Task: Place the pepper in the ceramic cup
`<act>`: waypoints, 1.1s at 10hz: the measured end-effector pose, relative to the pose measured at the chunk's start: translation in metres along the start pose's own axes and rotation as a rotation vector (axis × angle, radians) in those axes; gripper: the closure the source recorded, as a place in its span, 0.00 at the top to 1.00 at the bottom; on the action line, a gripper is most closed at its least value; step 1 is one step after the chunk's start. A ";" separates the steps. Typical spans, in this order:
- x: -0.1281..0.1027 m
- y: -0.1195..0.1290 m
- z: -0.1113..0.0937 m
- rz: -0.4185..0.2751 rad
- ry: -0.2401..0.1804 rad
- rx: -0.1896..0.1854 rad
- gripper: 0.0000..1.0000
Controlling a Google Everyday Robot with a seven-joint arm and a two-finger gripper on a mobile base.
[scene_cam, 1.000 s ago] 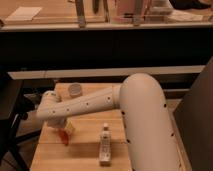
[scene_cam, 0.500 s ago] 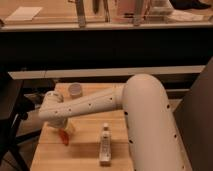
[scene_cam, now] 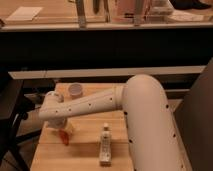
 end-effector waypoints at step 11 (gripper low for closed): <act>-0.002 0.011 0.003 -0.073 -0.043 0.022 0.80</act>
